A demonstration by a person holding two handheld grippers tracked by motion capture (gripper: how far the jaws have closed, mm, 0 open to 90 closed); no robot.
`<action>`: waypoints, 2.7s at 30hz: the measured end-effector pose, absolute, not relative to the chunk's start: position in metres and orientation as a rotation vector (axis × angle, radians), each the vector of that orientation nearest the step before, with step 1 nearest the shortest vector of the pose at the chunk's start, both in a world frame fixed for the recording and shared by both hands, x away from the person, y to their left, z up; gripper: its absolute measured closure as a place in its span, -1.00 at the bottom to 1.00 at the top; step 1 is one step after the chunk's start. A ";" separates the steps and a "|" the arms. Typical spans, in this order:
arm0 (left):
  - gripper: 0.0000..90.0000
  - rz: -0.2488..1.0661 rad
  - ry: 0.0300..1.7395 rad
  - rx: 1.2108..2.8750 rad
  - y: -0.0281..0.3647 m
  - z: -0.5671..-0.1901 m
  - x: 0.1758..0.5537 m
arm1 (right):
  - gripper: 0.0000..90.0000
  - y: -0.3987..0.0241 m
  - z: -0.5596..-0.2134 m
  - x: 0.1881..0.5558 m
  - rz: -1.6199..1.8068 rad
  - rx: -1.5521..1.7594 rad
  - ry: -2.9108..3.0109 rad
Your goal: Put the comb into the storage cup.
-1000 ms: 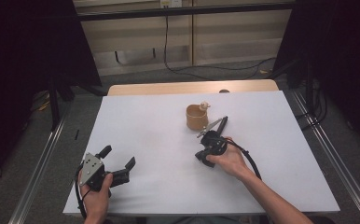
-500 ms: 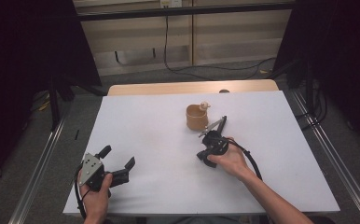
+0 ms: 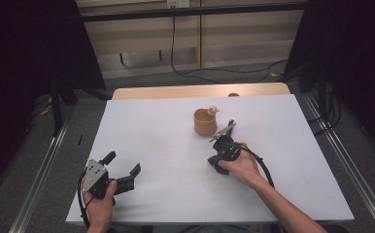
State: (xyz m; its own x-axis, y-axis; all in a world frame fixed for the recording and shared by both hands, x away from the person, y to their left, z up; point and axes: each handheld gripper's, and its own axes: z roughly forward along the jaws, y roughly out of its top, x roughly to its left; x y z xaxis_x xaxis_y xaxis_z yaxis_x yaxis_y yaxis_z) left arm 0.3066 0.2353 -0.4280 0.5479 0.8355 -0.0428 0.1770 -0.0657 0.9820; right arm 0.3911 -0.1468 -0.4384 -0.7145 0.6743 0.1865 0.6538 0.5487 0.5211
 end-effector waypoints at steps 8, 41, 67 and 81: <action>-0.95 0.678 0.887 1.573 0.235 -0.428 0.307 | 1.00 -0.152 -0.438 0.391 0.885 1.221 2.697; -0.95 0.676 0.887 1.576 0.235 -0.428 0.306 | 1.00 -0.169 -0.439 0.396 0.900 1.316 2.629; -0.95 0.678 0.883 1.584 0.236 -0.428 0.307 | 1.00 -0.174 -0.438 0.391 0.889 1.325 2.635; -0.95 0.678 0.885 1.584 0.236 -0.428 0.307 | 1.00 -0.178 -0.438 0.390 0.876 1.338 2.622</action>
